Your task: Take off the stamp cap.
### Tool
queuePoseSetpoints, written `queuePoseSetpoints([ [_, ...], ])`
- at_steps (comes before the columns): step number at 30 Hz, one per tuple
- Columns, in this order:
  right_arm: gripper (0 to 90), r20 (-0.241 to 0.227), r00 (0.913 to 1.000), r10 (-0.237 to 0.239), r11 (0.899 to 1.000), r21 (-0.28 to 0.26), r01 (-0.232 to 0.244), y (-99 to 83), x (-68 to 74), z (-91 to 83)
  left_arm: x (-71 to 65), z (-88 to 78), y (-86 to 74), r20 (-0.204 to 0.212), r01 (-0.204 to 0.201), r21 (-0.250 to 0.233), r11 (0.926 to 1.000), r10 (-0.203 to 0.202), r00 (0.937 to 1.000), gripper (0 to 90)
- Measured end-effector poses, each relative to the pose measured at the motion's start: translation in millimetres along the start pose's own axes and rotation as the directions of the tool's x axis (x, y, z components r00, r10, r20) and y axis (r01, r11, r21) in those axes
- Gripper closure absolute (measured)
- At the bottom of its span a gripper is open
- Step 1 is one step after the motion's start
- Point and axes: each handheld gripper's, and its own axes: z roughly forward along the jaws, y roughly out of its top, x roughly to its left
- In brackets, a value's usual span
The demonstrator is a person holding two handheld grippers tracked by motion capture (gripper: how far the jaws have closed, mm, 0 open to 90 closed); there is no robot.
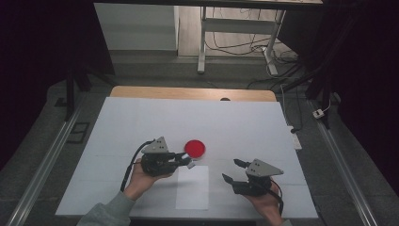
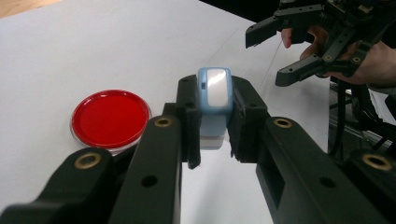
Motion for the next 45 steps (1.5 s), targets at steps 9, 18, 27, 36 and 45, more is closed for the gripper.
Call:
queuePoseSetpoints([
  [9, 30.8, -0.003, 0.9999, -0.014, 1.0, 0.009, 0.015, 3.1, 7.1, 5.1, 0.4, 0.6, 0.1, -0.002, 0.002, -0.001, 1.0, -0.002, 1.0, 75.9],
  [18, 30.8, -0.009, 0.9998, -0.02, 1.0, 0.007, 0.02, 4.8, 12.9, 11.2, 1.0, 1.8, -0.1, -0.007, 0.002, 0.001, 1.0, -0.002, 1.0, 75.9],
  [27, 30.9, -0.029, 0.9986, -0.044, 0.999, 0.024, 0.045, 8.5, 25.5, 25.6, 1.4, 3.9, -0.1, -0.008, 0.005, 0.004, 1.0, -0.005, 1.0, 75.9],
  [36, 31.2, -0.05, 0.9974, -0.053, 0.998, 0.024, 0.054, 12.8, 34.0, 36.9, 1.4, 4.1, -0.1, -0.009, 0.005, 0.002, 1.0, -0.005, 0.9999, 75.9],
  [45, 31.6, -0.041, 0.9968, -0.069, 0.997, 0.027, 0.07, 17.8, 39.9, 44.2, 0.6, 4.5, 0.2, -0.011, 0.003, -0.001, 1.0, -0.003, 0.9999, 75.9],
])
